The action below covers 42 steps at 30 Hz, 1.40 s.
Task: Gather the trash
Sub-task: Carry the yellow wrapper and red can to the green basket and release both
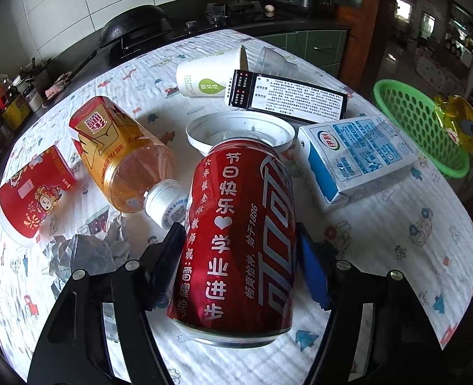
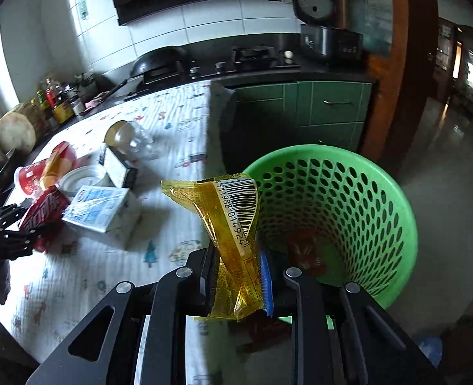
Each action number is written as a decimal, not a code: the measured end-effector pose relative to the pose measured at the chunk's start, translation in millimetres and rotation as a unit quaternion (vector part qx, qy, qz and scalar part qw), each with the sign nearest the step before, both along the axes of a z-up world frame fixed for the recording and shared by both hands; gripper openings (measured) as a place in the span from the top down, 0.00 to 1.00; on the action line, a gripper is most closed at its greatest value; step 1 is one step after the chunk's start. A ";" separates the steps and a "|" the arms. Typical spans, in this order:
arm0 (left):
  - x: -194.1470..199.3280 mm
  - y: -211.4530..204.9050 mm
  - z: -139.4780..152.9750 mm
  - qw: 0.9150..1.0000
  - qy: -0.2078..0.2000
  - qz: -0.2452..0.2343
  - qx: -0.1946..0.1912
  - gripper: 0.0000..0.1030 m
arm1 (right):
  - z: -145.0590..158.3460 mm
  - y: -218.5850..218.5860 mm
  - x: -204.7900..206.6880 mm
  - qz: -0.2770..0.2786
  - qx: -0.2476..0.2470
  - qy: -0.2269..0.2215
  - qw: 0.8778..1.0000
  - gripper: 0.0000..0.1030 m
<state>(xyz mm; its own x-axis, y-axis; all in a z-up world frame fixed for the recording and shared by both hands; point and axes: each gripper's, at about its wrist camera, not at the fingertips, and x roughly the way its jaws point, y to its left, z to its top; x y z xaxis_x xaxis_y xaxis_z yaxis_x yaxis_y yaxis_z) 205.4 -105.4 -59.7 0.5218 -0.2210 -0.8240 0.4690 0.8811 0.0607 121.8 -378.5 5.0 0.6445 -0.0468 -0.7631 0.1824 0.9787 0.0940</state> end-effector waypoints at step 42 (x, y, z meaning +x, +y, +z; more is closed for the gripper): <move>13.9 -217.5 50.9 0.984 0.021 -0.163 -0.071 0.35 | -15.3 -68.0 -50.0 -0.096 -0.028 -0.043 0.994 0.32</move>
